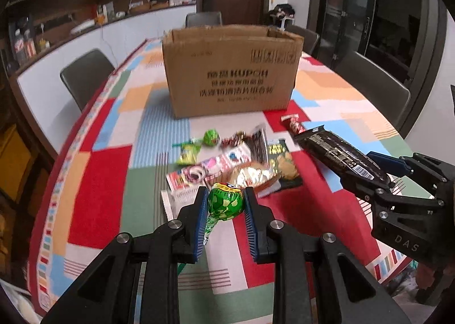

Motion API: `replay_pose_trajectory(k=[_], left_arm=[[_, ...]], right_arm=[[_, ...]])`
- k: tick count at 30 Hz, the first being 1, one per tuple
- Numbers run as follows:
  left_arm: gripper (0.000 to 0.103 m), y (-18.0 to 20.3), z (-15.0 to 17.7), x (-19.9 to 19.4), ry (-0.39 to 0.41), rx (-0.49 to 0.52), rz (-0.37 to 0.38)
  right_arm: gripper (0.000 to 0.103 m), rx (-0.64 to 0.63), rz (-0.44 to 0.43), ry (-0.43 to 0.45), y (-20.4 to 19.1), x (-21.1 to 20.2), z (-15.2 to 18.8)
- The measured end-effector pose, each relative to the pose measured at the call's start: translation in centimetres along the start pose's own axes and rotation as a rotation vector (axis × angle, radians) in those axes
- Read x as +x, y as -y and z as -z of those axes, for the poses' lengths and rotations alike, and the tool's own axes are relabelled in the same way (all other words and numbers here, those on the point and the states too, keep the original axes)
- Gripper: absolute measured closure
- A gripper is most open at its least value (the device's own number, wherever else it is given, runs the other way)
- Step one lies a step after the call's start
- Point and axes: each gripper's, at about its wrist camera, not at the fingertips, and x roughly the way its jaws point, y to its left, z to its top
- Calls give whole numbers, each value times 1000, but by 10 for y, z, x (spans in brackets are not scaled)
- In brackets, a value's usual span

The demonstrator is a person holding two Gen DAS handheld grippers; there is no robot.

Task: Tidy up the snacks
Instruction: 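Carry both snacks over the cardboard box and open both tools to drop them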

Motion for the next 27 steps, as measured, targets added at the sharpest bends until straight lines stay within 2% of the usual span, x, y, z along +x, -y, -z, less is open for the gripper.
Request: replay_pose_trajectory(k=[6,9,19,27], left_arm=[[78,1,-19,-11,65,23,-4],[78,-1,-31,-17,110,34,-11],[78,-5,-89,-31,273,71,-40],[78,-17,-136,-19,316,71,-38]], right_arm=[[53,10,-38,59,1,-9,-14],[53,-2,-29,110,1,-15,-27],[53,-22,-57,243,8,-22,-82],[53,-28,-54,332,12,-19,-127]])
